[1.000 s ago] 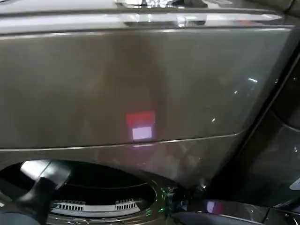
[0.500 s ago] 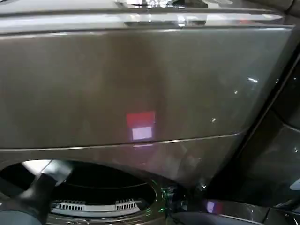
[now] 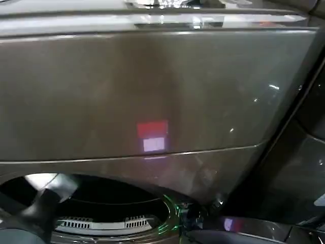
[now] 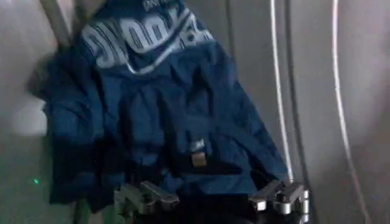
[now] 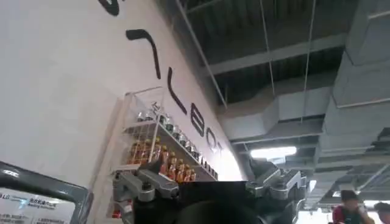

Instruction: Grasp the clothes from the dryer.

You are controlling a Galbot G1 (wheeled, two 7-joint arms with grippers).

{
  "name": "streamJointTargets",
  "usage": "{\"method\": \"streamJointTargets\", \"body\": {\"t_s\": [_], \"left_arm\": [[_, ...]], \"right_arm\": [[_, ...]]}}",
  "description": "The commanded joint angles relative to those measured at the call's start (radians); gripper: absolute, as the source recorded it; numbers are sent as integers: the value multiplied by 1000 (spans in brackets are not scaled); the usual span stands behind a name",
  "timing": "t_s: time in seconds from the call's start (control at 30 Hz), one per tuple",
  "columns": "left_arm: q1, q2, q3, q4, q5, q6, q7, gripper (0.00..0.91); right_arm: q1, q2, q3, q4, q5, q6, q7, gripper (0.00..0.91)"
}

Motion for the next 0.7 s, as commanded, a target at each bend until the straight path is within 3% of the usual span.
{"method": "streamJointTargets", "body": {"t_s": [0.03, 0.37, 0.5, 0.7], "left_arm": [[1, -6, 3, 7, 12, 17, 21, 171], [7, -5, 8, 23, 31, 14, 25, 125], [4, -6, 10, 24, 32, 15, 22, 0], [7, -9, 11, 25, 34, 14, 21, 0]], "right_arm": [[-1, -1, 1, -1, 1, 1, 0, 907], [4, -5, -7, -2, -2, 1, 0, 907], [6, -8, -10, -2, -2, 0, 2, 907], [6, -8, -10, -4, -3, 0, 2, 907]]}}
